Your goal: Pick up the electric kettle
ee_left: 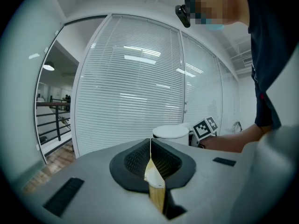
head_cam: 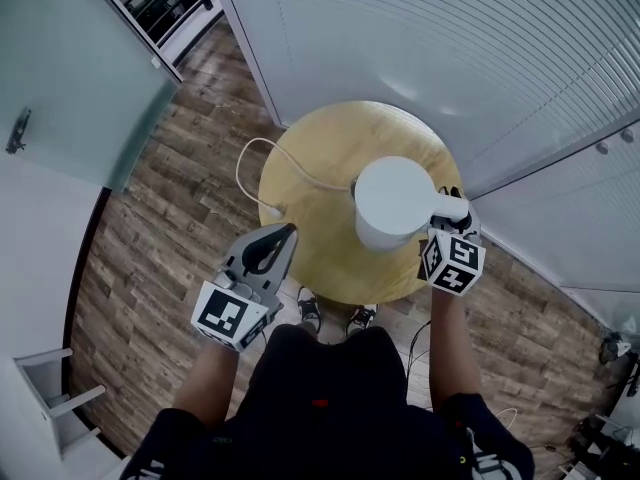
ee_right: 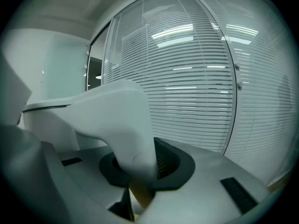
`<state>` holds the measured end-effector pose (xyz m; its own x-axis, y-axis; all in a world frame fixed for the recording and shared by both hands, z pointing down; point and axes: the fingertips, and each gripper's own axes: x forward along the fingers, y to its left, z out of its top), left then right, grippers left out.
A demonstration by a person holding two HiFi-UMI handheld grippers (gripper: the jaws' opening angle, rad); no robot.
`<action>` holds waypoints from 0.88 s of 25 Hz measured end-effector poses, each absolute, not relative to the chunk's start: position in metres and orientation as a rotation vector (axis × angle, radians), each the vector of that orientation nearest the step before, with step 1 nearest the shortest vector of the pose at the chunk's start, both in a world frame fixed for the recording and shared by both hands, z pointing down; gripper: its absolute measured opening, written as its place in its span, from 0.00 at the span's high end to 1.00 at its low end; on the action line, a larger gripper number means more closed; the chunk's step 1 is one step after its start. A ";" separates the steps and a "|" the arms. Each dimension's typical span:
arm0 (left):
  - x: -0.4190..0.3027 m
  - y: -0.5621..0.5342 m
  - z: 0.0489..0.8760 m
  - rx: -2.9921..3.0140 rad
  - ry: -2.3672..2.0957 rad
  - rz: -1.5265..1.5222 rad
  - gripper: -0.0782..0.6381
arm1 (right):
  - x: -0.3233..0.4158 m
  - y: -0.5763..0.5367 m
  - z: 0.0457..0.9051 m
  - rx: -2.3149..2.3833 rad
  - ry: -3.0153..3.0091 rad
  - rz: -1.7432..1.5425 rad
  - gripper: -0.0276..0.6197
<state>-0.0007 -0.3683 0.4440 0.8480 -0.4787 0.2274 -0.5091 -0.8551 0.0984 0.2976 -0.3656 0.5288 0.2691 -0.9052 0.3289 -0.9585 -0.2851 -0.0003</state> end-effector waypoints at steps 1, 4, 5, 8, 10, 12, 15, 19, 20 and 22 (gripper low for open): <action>-0.003 -0.369 0.443 2.876 -0.776 0.290 0.85 | 0.295 -0.363 0.524 2.333 -1.749 0.401 0.84; -0.006 -0.373 0.436 2.887 -0.788 0.266 0.85 | 0.289 -0.355 0.510 2.335 -1.769 0.415 0.84; -0.007 -0.374 0.433 2.890 -0.790 0.251 0.85 | 0.287 -0.352 0.506 2.336 -1.777 0.420 0.84; -0.012 -0.372 0.425 2.904 -0.805 0.227 0.85 | 0.280 -0.340 0.488 2.326 -1.806 0.421 0.84; -0.014 -0.370 0.418 2.904 -0.825 0.207 0.85 | 0.274 -0.331 0.474 2.312 -1.822 0.403 0.84; -0.019 -0.369 0.414 2.920 -0.839 0.199 0.85 | 0.268 -0.324 0.460 2.303 -1.832 0.379 0.84; -0.020 -0.365 0.408 2.954 -0.846 0.196 0.85 | 0.263 -0.312 0.442 2.299 -1.843 0.367 0.84; -0.015 -0.358 0.394 2.982 -0.844 0.147 0.85 | 0.261 -0.295 0.423 2.290 -1.864 0.405 0.84; -0.015 -0.358 0.391 2.985 -0.844 0.134 0.85 | 0.259 -0.292 0.420 2.287 -1.870 0.413 0.84; -0.013 -0.356 0.386 2.994 -0.845 0.109 0.85 | 0.257 -0.285 0.414 2.280 -1.878 0.424 0.84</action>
<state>-0.0132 -0.3564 0.3858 0.8503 -0.5209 0.0750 -0.5229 -0.8524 0.0086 0.2571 -0.2850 0.4143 0.1726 -0.9335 0.3142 -0.9779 -0.2005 -0.0584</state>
